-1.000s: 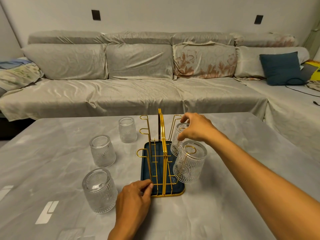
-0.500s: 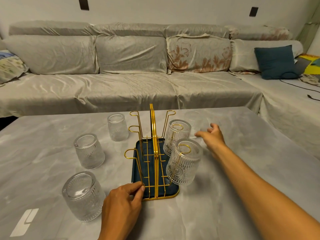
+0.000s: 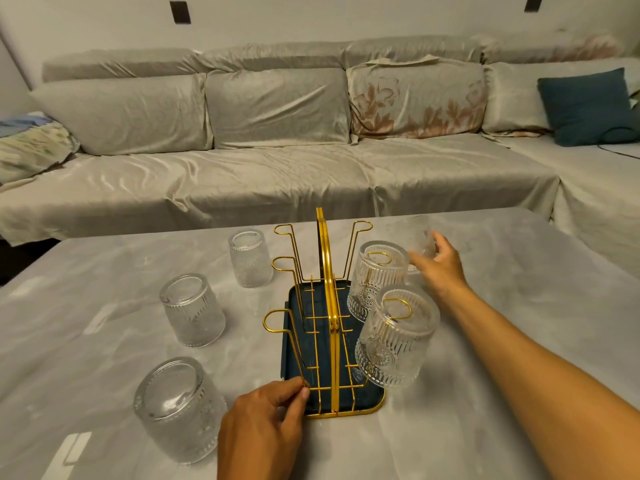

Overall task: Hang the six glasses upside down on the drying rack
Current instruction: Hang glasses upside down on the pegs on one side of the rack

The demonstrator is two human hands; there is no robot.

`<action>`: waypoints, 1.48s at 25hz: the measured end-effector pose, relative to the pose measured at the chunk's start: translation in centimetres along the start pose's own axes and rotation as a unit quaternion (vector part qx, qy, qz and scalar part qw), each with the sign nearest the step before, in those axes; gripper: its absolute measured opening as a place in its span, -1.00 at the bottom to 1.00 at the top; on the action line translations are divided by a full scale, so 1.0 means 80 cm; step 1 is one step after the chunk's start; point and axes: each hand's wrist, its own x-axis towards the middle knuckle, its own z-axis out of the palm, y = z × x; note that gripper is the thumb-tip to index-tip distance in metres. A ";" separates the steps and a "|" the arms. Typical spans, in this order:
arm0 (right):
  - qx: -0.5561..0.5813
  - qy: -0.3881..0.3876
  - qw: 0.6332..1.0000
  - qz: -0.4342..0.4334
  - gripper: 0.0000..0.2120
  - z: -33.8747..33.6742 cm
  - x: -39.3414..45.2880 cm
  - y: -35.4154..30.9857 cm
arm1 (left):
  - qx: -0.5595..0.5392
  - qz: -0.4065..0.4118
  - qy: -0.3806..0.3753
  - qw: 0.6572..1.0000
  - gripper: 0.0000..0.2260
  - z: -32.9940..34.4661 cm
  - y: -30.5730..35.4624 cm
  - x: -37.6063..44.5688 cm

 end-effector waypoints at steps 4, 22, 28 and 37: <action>0.026 0.049 0.996 -0.075 -0.34 -0.053 -0.016 -0.053 | -0.026 0.006 0.019 0.999 -0.91 0.001 0.000 -0.006; -0.220 -0.013 0.934 -0.280 -0.46 -0.033 -0.042 -0.224 | -0.019 -0.010 0.043 0.999 -0.84 0.005 0.003 -0.010; -0.295 -0.056 0.918 -0.259 -0.47 0.008 -0.032 -0.204 | -0.006 0.003 0.036 0.999 -0.87 0.005 0.004 -0.007; -0.295 -0.109 0.937 -0.151 -0.41 0.044 -0.020 -0.181 | 0.010 0.006 0.030 0.999 -0.79 0.004 0.005 -0.007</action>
